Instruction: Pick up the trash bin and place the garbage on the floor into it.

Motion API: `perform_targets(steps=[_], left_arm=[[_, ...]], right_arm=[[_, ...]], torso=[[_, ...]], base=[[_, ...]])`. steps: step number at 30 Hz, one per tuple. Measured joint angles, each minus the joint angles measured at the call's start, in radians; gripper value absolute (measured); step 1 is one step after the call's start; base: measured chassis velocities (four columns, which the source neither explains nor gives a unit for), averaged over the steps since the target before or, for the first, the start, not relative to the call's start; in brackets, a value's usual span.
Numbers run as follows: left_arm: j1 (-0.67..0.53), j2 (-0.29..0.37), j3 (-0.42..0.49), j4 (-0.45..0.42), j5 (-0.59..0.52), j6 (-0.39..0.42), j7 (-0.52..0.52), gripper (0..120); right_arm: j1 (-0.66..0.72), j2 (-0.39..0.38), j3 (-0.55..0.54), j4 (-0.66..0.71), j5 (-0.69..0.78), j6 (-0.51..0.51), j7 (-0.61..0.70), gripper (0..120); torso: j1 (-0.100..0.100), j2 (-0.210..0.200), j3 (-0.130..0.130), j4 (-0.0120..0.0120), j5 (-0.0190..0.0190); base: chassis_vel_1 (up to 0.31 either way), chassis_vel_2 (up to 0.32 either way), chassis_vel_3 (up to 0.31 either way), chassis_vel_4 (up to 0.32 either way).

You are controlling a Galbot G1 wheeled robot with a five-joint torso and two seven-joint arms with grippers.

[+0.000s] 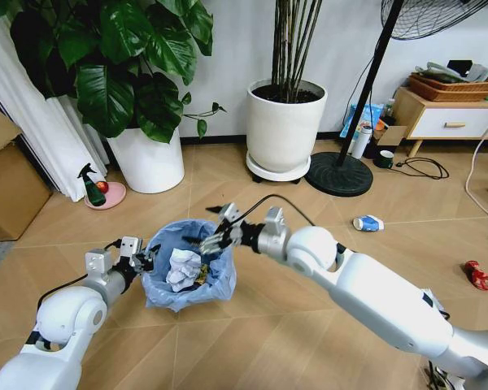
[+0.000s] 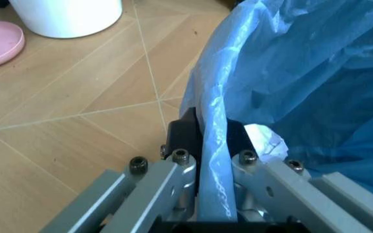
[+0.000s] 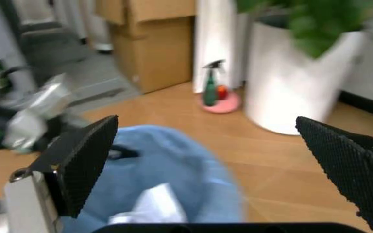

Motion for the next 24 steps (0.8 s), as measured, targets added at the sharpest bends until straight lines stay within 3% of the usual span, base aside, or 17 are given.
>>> perform_targets(steps=[9,12,14,16,24], left_arm=[[0.004,0.000,-0.002,0.000,0.000,0.000,0.000,1],[0.013,0.001,-0.012,0.000,0.001,0.000,0.001,1],[0.015,0.002,-0.013,0.000,0.001,0.000,0.001,1],[0.022,0.002,-0.017,-0.005,0.000,-0.001,0.003,1],[0.024,-0.002,-0.019,-0.006,0.000,-0.001,0.003,1]], right_arm=[[-0.094,-0.041,0.168,0.021,0.012,-0.024,0.087,100],[-0.229,-0.062,0.313,0.035,0.002,-0.032,0.182,100],[-0.258,-0.065,0.340,0.036,-0.005,-0.031,0.188,100],[-0.392,-0.074,0.474,0.045,-0.047,-0.011,0.199,100],[-0.540,-0.046,0.651,0.051,-0.129,0.031,0.227,100]], torso=[[0.000,0.000,0.000,0.0000,0.0000],[0.000,0.000,0.000,0.0001,0.0001],[0.000,0.000,0.000,0.0001,0.0001],[0.000,0.000,0.000,-0.0003,0.0001],[0.000,0.000,0.000,-0.0002,0.0000]], base=[[0.000,0.000,0.000,0.000],[0.000,0.000,0.000,0.000],[0.000,0.000,0.000,0.000],[0.000,0.000,0.000,0.000],[0.000,0.000,0.000,0.000]])
